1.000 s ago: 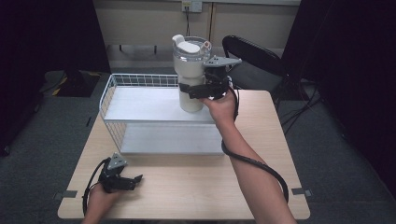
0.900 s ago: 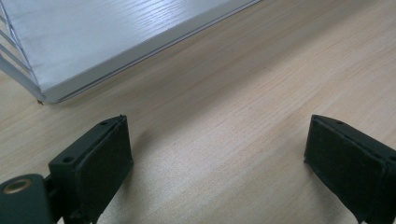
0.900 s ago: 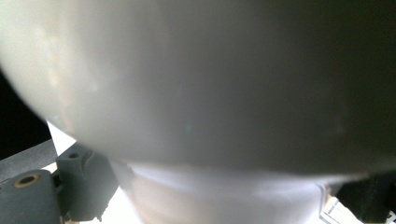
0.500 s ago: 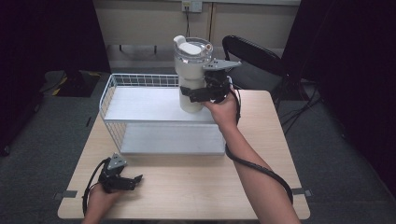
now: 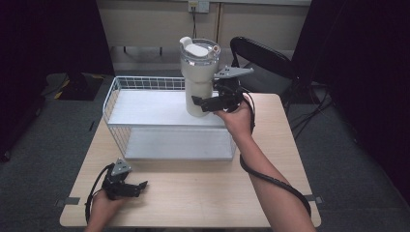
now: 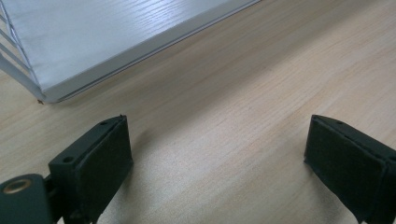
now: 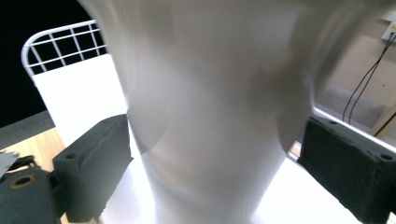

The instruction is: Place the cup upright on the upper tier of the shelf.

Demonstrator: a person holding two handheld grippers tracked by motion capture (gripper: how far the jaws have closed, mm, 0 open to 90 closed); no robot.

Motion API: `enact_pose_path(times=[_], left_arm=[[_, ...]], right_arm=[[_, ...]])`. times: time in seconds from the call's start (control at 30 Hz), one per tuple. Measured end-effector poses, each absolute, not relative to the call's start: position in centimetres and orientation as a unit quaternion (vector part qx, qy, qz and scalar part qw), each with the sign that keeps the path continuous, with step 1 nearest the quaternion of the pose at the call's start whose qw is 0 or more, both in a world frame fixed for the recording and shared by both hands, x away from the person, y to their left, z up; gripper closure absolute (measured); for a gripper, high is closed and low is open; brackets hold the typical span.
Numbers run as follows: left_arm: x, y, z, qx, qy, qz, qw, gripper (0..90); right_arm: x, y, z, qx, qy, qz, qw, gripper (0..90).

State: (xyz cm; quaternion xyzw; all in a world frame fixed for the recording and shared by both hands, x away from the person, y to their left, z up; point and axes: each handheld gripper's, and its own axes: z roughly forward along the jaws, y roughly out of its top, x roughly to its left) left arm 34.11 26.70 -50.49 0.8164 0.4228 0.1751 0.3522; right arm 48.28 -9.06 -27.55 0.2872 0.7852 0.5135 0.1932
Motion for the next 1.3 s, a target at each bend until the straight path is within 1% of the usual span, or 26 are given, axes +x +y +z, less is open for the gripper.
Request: enact_pose_path(times=[0.2, 0.47, 0.73, 0.83, 1.0, 1.07, 1.3], left_arm=[[34.1, 26.7, -50.5, 0.816, 0.423, 0.176, 0.352, 6.8], [34.1, 26.7, -50.5, 0.816, 0.423, 0.176, 0.352, 6.8], [34.1, 26.7, -50.5, 0.816, 0.423, 0.176, 0.352, 6.8], [34.1, 26.7, -50.5, 0.816, 0.423, 0.176, 0.352, 6.7], [34.1, 26.7, -50.5, 0.816, 0.423, 0.176, 0.352, 6.8], [34.1, 26.7, -50.5, 0.817, 0.422, 0.175, 0.352, 6.8], [34.1, 26.7, -50.5, 0.817, 0.422, 0.176, 0.351, 6.8]], right_arm=[[47.4, -10.6, -27.5, 0.281, 0.788, 0.515, 0.187, 8.1], [45.4, -11.9, -27.1, 0.262, 0.792, 0.526, 0.165, 8.3], [43.8, -12.2, -27.2, 0.238, 0.796, 0.534, 0.155, 8.6], [43.1, -12.2, -27.4, 0.234, 0.791, 0.548, 0.140, 8.6], [42.0, -11.9, -27.8, 0.217, 0.796, 0.549, 0.134, 8.6], [41.4, -11.9, -28.1, 0.210, 0.792, 0.561, 0.121, 8.6], [40.3, -11.9, -29.0, 0.192, 0.799, 0.557, 0.117, 8.6]])
